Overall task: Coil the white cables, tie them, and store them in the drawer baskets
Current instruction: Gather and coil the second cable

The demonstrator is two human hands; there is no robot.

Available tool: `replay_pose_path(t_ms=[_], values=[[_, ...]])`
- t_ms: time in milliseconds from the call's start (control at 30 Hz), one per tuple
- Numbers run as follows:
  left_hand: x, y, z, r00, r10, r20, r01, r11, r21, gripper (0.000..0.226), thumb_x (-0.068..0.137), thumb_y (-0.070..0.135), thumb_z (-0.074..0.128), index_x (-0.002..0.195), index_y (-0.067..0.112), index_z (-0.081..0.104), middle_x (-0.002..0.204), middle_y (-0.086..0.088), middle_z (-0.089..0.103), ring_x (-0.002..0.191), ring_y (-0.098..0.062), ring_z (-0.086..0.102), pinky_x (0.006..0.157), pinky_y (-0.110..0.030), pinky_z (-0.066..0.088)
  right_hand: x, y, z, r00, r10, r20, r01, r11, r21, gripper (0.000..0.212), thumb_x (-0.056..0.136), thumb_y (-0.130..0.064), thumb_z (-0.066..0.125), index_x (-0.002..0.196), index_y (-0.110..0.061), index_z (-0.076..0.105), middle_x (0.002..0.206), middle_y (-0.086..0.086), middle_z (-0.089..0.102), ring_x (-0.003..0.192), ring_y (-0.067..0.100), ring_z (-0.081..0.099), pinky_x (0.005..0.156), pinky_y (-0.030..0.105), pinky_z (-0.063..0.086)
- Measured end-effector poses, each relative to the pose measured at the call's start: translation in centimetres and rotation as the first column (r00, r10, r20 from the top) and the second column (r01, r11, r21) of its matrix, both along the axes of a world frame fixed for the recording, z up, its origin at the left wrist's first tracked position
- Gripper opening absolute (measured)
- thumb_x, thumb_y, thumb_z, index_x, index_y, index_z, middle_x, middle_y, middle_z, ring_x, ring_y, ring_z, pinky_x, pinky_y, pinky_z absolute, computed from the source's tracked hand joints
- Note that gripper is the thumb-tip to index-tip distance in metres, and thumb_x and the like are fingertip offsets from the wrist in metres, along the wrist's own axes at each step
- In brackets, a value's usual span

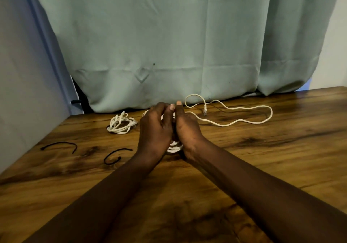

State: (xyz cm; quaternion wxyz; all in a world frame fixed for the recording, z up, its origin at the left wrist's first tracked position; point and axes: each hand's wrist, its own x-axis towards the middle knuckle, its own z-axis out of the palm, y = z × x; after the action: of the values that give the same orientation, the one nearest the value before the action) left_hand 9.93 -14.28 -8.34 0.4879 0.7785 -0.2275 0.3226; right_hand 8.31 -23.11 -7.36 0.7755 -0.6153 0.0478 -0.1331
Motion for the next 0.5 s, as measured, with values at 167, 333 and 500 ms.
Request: replay_pose_path(t_ms=[167,333,500], values=[[-1.1,-0.8,0.7,0.856,-0.42,-0.302,0.287,0.871,-0.399,0.03,0.103,0.039,0.057,0.099,0.01,0.064,0.048,0.003,0.051,0.04,-0.012,0.048,0.048,-0.028,0.042,-0.4,-0.8,0.3,0.994,-0.09,0.054,0.088,0.995,0.034,0.056,0.106,-0.048,0.048,0.068,-0.009,0.059,0.062,0.022,0.06,0.046,0.025,0.054,0.047,0.027,0.04],[-1.8,-1.2,1.7,0.763,-0.52,-0.384,0.173,0.736,-0.654,0.021,0.109,0.023,0.047,0.099,0.011,0.063,0.043,0.008,0.049,0.029,-0.001,0.042,0.032,-0.013,0.032,-0.6,-0.7,0.6,0.999,0.038,0.018,-0.038,0.998,0.042,0.051,0.107,-0.049,0.045,0.085,-0.007,0.065,0.059,0.01,0.061,0.034,0.016,0.05,0.04,0.022,0.042],[-1.3,0.0,2.0,0.831,-0.445,-0.333,0.119,0.727,-0.676,0.019,0.108,0.021,0.048,0.098,0.016,0.063,0.051,-0.003,0.057,0.033,-0.013,0.052,0.032,-0.017,0.037,-1.0,-0.3,0.9,0.962,0.27,-0.042,-0.265,0.96,0.087,0.056,0.101,-0.059,0.049,0.071,-0.013,0.057,0.043,-0.002,0.052,0.034,0.012,0.048,0.042,0.019,0.041]])
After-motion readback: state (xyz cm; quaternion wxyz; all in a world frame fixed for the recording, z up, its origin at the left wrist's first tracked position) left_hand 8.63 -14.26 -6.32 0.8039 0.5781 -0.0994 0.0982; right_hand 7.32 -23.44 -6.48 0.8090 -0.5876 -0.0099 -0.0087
